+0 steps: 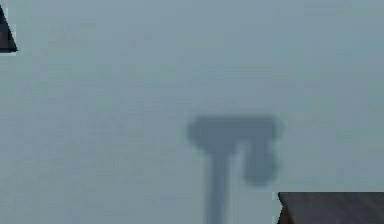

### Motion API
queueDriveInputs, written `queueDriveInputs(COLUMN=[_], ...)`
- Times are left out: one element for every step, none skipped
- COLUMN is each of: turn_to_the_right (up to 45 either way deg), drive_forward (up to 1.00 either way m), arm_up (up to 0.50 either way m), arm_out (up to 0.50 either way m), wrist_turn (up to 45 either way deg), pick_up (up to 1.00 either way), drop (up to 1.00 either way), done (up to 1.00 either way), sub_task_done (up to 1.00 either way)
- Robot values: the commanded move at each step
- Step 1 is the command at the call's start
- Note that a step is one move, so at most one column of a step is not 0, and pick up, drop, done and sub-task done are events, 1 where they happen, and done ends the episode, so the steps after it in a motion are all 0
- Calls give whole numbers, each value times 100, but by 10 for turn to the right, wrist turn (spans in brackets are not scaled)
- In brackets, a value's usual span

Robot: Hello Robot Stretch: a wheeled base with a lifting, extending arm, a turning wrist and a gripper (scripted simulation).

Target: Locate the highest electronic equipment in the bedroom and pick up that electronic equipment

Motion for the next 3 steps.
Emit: queueDriveInputs(turn_to_the_right=[-420, 450, -240], drive_forward=[0, 0, 0], arm_up=[0, 0, 0], arm_out=[0, 0, 0], wrist_turn=[0, 0, 0], pick_up=[0, 0, 0], drop=[0, 0, 0], done=[0, 0, 0], sub_task_done=[0, 0, 0])
